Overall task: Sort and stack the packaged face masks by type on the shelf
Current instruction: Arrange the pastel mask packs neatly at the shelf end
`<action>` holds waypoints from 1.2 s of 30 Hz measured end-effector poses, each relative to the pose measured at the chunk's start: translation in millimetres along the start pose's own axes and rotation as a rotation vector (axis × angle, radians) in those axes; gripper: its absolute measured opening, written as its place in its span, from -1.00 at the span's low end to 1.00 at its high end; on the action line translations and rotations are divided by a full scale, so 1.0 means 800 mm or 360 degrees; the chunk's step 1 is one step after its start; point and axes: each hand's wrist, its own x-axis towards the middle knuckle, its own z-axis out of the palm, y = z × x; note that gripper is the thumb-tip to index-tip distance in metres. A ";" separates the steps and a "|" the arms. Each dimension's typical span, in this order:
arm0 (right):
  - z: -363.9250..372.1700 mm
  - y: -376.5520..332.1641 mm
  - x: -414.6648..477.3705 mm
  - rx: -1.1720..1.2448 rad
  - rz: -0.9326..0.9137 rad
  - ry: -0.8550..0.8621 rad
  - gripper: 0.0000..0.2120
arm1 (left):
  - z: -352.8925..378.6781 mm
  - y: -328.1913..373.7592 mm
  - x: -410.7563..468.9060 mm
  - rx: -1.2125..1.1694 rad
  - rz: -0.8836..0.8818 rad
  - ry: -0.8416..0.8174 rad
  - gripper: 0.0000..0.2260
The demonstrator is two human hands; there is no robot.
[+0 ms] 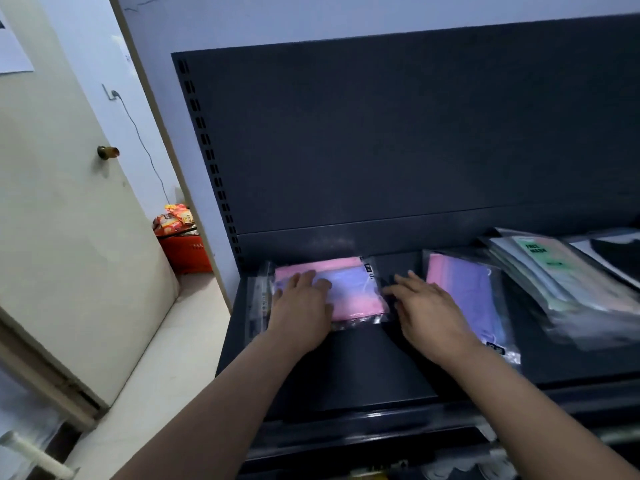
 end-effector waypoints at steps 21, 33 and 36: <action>-0.098 0.249 -0.076 -0.0275 0.0242 -0.0105 -0.65 | 0.031 0.319 0.064 0.0262 -0.0142 -0.0351 -0.29; -0.073 0.238 -0.061 0.0146 -0.0085 -0.0105 -0.74 | 0.015 0.282 0.037 0.0197 -0.0035 -0.0233 -0.54; -0.068 0.237 -0.064 0.0081 -0.0034 -0.0169 -0.88 | 0.027 0.262 0.034 0.0252 0.0080 -0.0339 -0.47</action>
